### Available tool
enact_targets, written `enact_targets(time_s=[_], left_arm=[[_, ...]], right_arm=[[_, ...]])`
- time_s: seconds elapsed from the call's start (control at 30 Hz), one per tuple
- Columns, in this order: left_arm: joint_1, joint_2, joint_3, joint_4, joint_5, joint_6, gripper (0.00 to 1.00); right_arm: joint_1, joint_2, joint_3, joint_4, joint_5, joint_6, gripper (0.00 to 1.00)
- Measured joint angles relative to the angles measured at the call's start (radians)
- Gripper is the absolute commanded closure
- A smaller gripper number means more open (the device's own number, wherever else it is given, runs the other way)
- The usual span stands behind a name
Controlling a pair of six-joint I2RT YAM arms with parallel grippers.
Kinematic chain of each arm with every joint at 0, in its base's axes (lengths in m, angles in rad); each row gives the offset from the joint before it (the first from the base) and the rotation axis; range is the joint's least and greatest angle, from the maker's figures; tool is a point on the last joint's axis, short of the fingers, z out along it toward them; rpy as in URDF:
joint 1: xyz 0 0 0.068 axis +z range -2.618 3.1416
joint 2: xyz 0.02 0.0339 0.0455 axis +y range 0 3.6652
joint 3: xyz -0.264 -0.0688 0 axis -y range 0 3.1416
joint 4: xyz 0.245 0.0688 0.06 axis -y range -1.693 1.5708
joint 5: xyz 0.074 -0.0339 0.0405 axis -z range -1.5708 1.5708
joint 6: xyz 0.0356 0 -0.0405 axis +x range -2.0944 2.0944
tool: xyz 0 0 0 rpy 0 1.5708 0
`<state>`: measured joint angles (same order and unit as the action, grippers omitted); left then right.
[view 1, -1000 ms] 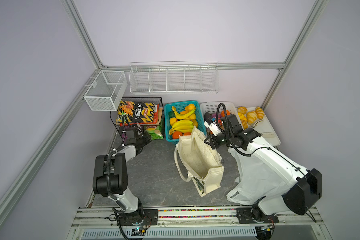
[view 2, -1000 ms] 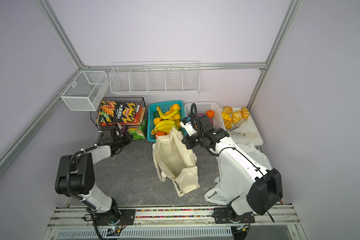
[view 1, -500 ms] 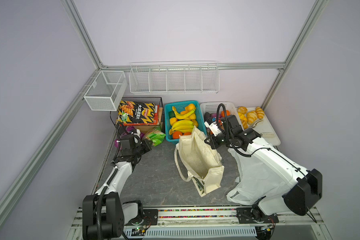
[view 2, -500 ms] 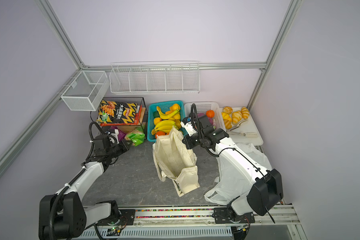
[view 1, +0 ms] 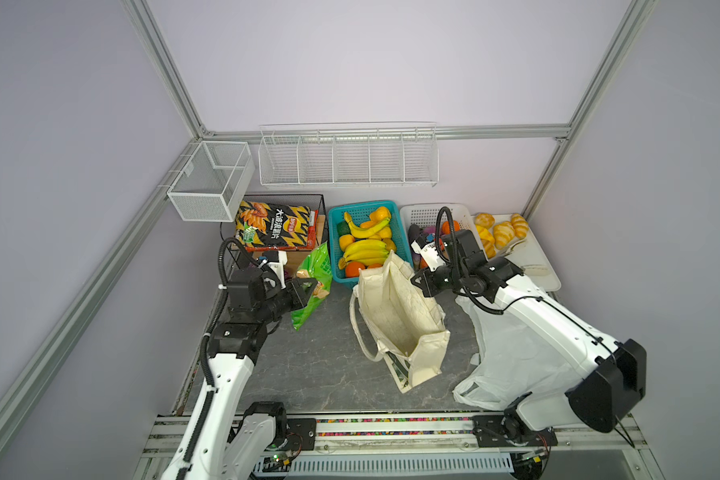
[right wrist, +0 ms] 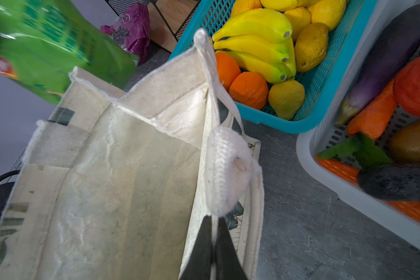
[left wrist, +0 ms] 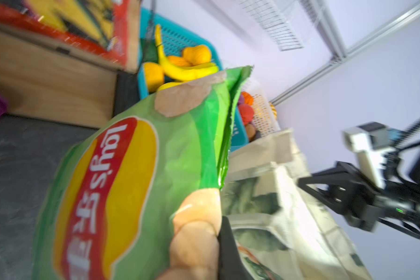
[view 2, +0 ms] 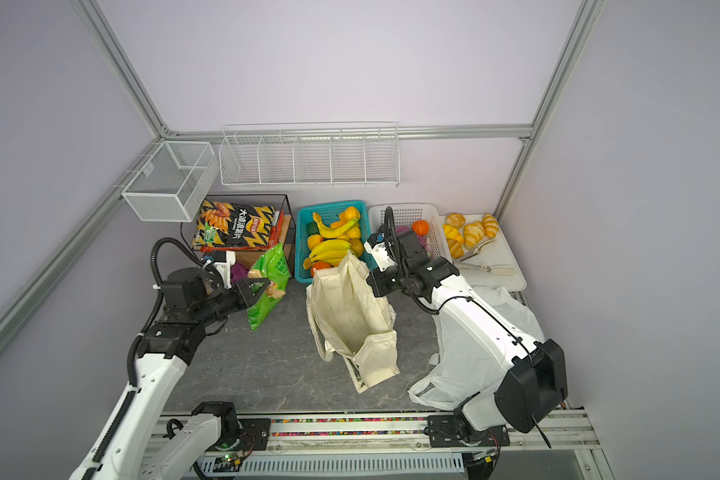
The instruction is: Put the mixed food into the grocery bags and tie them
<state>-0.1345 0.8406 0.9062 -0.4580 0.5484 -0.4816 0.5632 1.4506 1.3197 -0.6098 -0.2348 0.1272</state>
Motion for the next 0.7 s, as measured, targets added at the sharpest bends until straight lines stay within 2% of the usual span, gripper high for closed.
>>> enact_targets(time_s=[0.2, 0.37, 0.53, 0.7], left_arm=[[-0.146, -0.041, 0.239, -0.068, -0.025, 0.004, 1.0], [-0.299, 0.041, 0.404, -0.069, -0.003, -0.003, 1.0], [-0.451, 0.164, 0.449, -0.018, 0.048, -0.03, 1.0], [-0.525, 0.275, 0.443, 0.098, 0.103, -0.106, 1.0]], right_arm=[[-0.01, 0.0, -0.002, -0.001, 0.002, 0.0, 0.93], [-0.028, 0.0, -0.002, -0.002, -0.032, 0.003, 0.93], [-0.05, -0.006, -0.018, 0.013, -0.088, 0.027, 0.93], [-0.075, -0.018, -0.04, 0.037, -0.143, 0.061, 0.93]])
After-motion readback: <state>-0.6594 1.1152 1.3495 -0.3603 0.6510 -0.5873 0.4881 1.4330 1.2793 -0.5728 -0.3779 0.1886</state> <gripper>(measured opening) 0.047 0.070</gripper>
